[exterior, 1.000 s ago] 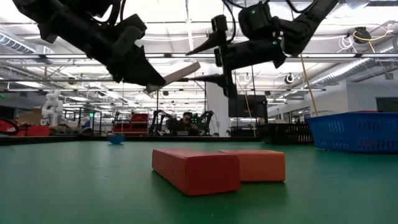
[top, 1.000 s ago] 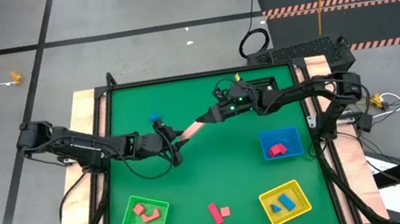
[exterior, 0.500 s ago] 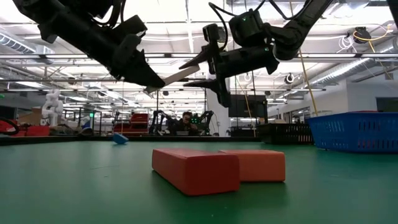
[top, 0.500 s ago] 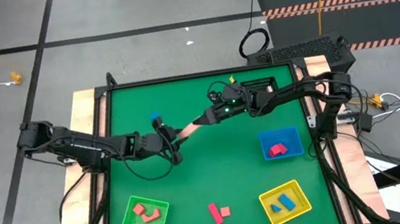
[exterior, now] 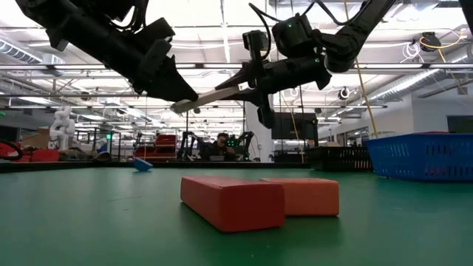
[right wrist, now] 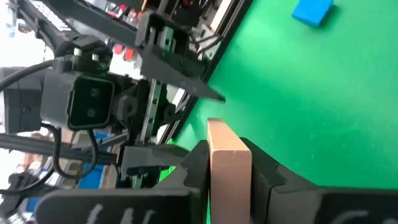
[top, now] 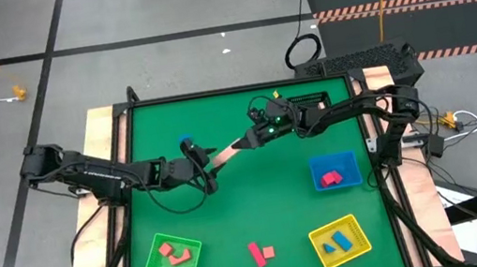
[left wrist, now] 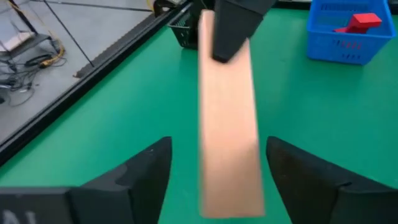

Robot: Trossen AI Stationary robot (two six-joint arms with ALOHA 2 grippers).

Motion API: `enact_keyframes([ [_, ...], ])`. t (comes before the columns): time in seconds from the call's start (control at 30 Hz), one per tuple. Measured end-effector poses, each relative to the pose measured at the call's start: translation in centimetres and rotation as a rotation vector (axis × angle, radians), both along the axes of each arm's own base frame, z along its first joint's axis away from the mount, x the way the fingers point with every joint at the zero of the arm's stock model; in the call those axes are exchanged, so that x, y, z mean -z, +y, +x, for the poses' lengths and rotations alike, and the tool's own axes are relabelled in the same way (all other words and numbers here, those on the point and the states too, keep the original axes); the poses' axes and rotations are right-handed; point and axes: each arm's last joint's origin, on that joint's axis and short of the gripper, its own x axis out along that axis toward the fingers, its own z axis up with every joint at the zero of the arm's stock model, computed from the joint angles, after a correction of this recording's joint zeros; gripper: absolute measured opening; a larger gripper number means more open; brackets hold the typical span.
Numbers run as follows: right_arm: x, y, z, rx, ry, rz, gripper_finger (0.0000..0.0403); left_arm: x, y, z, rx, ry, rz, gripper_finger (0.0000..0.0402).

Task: Sort & place blocks by color
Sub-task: Put the brown block into the black bin

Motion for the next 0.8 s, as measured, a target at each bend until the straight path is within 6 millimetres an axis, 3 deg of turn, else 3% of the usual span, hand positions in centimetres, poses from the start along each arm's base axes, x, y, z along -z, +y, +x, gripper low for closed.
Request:
enact_keyframes([
  [0.13,0.1,-1.3,-0.6,0.0,0.022,0.012,0.0042,-0.1,0.1,0.0,-0.031,-0.006,0.016,0.028],
  [0.37,-0.2,-3.9,-3.3,0.049,0.179,-0.055,0.0042,-0.2,0.2,0.0,-0.06,-0.025,0.025,0.0271],
  [0.57,-3.4,-4.5,-6.8,0.069,0.245,-0.115,0.0042,0.4,1.1,-0.4,-0.17,0.027,0.016,0.0259],
  [0.8,-8.1,-3.1,-11.8,0.171,0.303,-0.234,0.0042,1.8,3.6,-1.8,-0.417,0.101,-0.108,0.0255],
])
